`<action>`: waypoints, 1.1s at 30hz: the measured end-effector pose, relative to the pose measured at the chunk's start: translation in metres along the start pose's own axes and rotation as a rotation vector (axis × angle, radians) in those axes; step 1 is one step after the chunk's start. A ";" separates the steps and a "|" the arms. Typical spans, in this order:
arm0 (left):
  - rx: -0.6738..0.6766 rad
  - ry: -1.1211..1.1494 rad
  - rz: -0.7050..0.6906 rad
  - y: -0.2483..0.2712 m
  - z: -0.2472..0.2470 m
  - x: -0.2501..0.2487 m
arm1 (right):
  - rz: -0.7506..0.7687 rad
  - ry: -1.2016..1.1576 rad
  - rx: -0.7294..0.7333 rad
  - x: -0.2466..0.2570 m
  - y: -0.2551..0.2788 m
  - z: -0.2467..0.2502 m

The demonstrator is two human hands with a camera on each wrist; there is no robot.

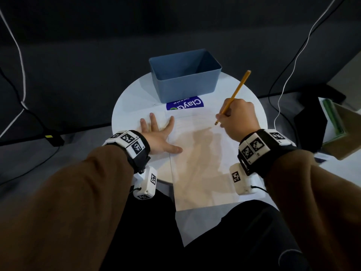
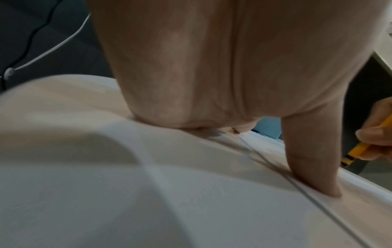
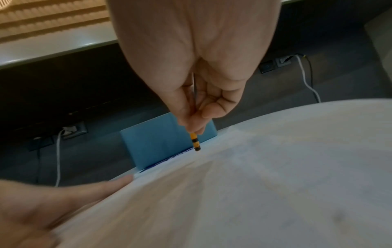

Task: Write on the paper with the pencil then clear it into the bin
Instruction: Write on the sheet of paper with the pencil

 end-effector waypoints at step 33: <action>-0.004 -0.016 0.008 0.001 0.000 -0.001 | -0.006 -0.002 0.043 -0.013 0.000 -0.004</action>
Point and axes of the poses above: each hand's wrist, its own y-axis away from the middle knuckle, its own z-axis out of the back of the hand, x = y × z, the point moved 3 cm from there along -y, towards the middle knuckle, and after that the axes turned 15 degrees about -x, right-handed, at the moved point
